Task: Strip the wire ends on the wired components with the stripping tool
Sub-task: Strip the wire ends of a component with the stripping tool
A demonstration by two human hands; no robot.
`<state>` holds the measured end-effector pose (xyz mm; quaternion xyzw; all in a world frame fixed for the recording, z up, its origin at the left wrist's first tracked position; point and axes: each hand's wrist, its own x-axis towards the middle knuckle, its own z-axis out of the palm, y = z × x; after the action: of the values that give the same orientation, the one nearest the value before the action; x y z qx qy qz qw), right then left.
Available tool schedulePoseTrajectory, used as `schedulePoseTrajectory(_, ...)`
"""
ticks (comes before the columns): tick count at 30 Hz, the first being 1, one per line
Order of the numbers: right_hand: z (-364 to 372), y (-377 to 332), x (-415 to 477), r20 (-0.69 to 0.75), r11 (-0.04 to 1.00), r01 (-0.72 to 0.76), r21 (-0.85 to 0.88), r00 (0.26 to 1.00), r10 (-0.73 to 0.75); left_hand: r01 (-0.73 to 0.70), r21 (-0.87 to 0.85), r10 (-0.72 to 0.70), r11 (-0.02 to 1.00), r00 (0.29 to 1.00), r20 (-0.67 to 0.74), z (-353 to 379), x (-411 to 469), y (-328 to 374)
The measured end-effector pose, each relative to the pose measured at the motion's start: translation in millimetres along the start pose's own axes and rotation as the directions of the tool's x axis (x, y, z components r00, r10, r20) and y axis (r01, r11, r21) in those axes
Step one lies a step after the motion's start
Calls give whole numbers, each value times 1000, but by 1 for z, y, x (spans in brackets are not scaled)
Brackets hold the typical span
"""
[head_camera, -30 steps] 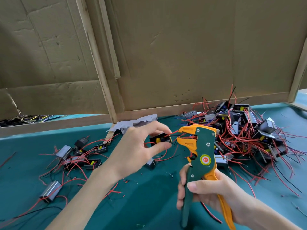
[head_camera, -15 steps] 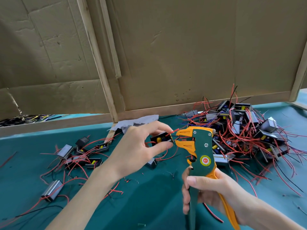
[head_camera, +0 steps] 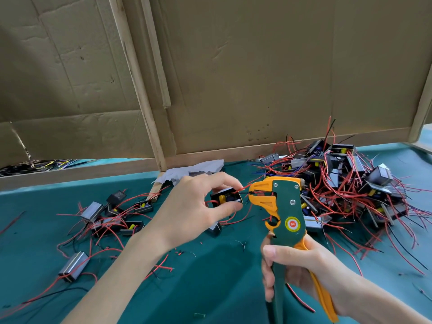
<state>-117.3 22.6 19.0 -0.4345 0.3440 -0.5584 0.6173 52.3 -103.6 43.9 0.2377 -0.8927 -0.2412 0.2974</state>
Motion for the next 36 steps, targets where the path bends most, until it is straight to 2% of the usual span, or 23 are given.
schedulePoseTrajectory(1, -19, 20, 9, -99, 981, -179, 74, 978, 186, 9, 6, -9, 1000, 1000, 2, 0, 0, 0)
schedulePoseTrajectory(2, -17, 22, 8, -43, 990, -132, 49, 990, 134, 20, 11, -20, 1000, 1000, 7, 0, -1, -1)
schedulePoseTrajectory(3, -16, 37, -5, -60, 994, -98, -42, 994, 95, 31, 19, -31, 999, 999, 12, 0, -1, -1)
schedulePoseTrajectory(10, -15, 39, -10, -68, 990, -110, -88, 992, 104, 0, 33, 0, 999, 1000, 15, 0, -1, 0)
schedulePoseTrajectory(13, -13, 41, -8, -146, 987, -98, -130, 986, 79, -13, 26, 12, 1000, 1000, 25, 0, -1, 0)
schedulePoseTrajectory(16, -11, 51, -8, -316, 987, -76, -142, 948, 27, -12, 46, 10, 999, 999, 33, 2, -1, -2)
schedulePoseTrajectory(18, -14, 52, -7, -281, 994, -51, -100, 960, 21, 7, 54, -9, 998, 1000, 24, 4, -3, -3)
schedulePoseTrajectory(21, -17, 47, -3, -67, 994, -35, 104, 997, 42, 33, 21, -33, 999, 999, 9, 2, -2, -6)
schedulePoseTrajectory(22, -19, 45, -1, -49, 992, -21, 126, 998, 27, 43, 13, -43, 999, 999, -3, -1, -1, -7)
schedulePoseTrajectory(26, -30, 45, 1, -120, 1000, 6, 6, 993, -6, 19, -4, -19, 1000, 1000, 24, -10, 1, -8)
schedulePoseTrajectory(30, -28, 44, -2, -84, 997, -16, -71, 996, 10, -1, 11, 0, 1000, 992, 125, -12, 0, -5)
schedulePoseTrajectory(36, -19, 42, -3, -93, 996, -47, -80, 995, 40, 10, 37, -15, 999, 991, 134, -13, 0, -3)
